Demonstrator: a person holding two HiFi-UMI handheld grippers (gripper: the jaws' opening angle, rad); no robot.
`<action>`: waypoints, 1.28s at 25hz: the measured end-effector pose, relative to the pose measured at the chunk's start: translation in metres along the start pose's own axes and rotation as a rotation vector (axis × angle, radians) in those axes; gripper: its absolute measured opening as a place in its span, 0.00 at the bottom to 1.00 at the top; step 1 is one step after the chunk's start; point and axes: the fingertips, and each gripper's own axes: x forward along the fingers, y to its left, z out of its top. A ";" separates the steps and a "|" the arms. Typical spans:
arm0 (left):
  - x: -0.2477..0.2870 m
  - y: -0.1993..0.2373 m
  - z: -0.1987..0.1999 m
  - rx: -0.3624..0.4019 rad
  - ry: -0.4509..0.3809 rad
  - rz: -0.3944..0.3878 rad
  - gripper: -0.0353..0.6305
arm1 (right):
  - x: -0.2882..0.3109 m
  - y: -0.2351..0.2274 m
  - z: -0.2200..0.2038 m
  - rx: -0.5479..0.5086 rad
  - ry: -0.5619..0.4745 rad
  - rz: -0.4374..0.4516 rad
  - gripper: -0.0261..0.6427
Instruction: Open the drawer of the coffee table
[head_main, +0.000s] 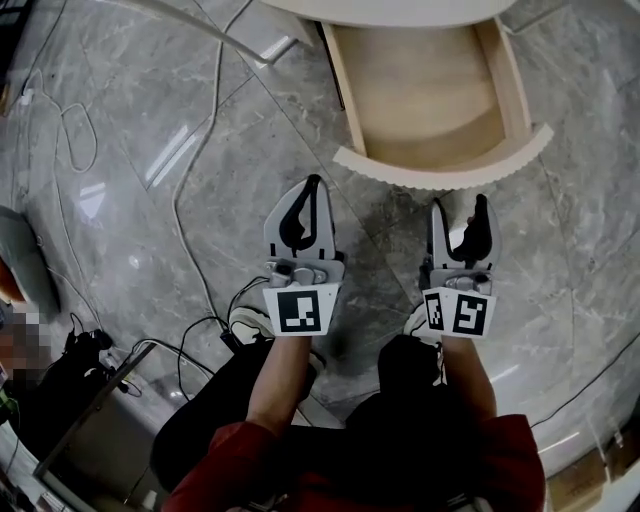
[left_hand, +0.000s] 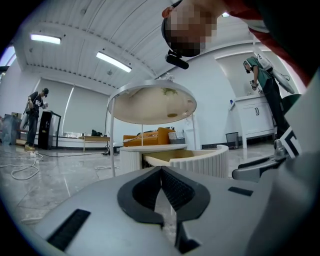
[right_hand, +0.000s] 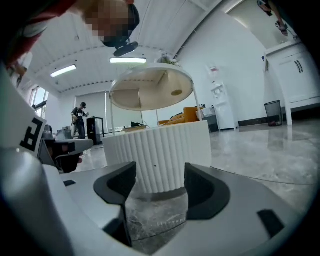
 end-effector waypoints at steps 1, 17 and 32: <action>0.000 0.002 0.006 0.002 0.005 0.000 0.07 | -0.002 0.001 0.009 0.007 -0.005 -0.001 0.47; -0.043 0.071 0.357 0.060 0.056 0.029 0.07 | -0.061 0.086 0.374 -0.067 0.012 0.116 0.47; -0.093 0.114 0.708 -0.025 0.145 0.122 0.07 | -0.118 0.154 0.759 -0.141 -0.130 0.216 0.47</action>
